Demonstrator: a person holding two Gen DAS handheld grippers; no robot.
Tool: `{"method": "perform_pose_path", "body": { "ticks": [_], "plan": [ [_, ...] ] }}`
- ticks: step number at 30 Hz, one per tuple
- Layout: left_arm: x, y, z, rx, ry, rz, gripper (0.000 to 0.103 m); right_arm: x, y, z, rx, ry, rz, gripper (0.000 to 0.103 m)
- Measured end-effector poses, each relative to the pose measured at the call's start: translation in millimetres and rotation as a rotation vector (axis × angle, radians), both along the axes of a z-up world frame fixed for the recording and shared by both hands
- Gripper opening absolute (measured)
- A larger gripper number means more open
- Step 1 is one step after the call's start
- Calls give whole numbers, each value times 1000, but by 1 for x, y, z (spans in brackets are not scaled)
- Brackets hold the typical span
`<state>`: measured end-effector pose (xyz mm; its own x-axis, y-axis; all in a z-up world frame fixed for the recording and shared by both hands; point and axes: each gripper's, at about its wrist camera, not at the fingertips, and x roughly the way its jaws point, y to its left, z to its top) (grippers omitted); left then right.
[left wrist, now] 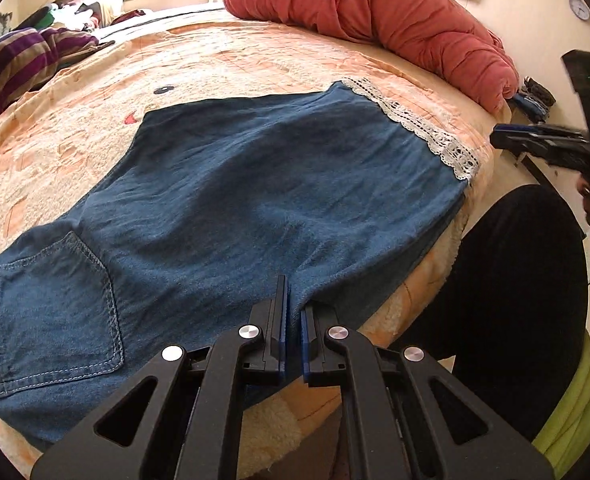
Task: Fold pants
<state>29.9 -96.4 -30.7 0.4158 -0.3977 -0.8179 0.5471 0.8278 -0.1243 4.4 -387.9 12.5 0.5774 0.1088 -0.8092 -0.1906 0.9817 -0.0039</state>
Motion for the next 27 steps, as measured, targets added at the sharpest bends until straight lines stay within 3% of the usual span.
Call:
{"method": "perform_pose_path", "body": {
  "ticks": [3, 5, 11, 12, 17, 21, 23, 25, 27],
  "plan": [
    [0, 1, 0, -1, 4, 3, 4, -11, 64, -3, -153, -19, 264, 29],
    [1, 1, 1, -4, 6, 10, 4, -13, 105, -19, -257, 28, 423, 30],
    [-1, 2, 3, -6, 2, 2, 4, 2, 158, -59, -448, 84, 558, 27],
    [-1, 3, 4, -4, 2, -4, 4, 7, 159, -64, -449, 123, 569, 4],
    [-7, -1, -3, 59, 28, -45, 7, 9, 146, -60, -405, 191, 596, 1],
    [-6, -4, -7, 77, 34, -63, 8, 13, 142, -67, -384, 244, 596, 3],
    [-7, -1, -4, 58, 39, -67, 13, 14, 136, -57, -324, 247, 593, 12],
    [-7, 2, -1, 41, 50, -66, 28, 19, 112, -35, -197, 216, 540, 27],
    [-10, 7, 7, 20, 35, -63, 40, 24, 73, -10, -90, 142, 417, 29]
  ]
}}
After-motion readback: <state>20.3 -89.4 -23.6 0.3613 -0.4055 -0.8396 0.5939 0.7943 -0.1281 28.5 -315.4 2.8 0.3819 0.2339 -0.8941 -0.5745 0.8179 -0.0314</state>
